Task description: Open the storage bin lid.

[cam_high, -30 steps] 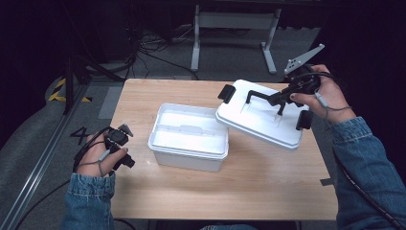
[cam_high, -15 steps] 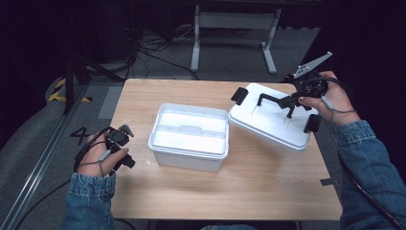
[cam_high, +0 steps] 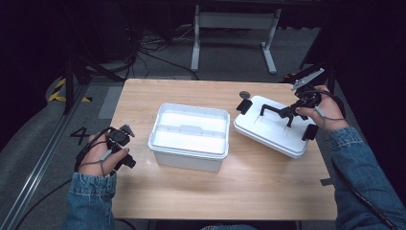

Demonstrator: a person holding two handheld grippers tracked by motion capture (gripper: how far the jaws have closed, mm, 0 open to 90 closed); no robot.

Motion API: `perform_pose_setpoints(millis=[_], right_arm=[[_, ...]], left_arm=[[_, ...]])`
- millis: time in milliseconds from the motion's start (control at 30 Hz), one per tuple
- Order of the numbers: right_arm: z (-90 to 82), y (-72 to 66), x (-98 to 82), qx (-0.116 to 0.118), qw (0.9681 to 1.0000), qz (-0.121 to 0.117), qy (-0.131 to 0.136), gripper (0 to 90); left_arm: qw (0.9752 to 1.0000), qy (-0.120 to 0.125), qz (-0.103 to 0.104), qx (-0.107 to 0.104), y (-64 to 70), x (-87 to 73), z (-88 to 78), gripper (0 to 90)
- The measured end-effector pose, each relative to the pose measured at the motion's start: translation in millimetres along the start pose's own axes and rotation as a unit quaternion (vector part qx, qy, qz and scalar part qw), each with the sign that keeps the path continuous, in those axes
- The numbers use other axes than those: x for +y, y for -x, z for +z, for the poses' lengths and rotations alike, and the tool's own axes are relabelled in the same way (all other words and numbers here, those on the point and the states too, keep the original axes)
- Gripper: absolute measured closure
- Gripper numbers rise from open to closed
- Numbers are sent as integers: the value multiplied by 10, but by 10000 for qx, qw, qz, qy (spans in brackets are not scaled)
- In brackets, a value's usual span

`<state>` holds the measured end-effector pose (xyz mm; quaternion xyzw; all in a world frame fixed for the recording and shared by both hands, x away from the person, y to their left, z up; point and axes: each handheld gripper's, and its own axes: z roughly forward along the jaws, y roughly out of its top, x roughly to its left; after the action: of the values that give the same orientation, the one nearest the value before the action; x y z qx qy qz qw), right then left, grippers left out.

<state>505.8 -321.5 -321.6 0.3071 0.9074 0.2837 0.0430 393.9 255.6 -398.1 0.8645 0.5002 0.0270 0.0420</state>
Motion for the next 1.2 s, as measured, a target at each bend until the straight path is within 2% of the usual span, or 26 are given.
perform_pose_setpoints(millis=[233, 667, 1200], right_arm=[[228, 106, -125, 54, 9999, 117, -66, 847], [519, 166, -270, 129, 9998, 173, -29, 847], [704, 220, -389, 230, 9990, 358, -131, 846]], left_arm=[[9998, 175, 100, 21, -8, -5, 26, 182], [9995, 234, 186, 62, -2, -9, 39, 182], [9995, 200, 226, 40, -15, -19, 52, 182]])
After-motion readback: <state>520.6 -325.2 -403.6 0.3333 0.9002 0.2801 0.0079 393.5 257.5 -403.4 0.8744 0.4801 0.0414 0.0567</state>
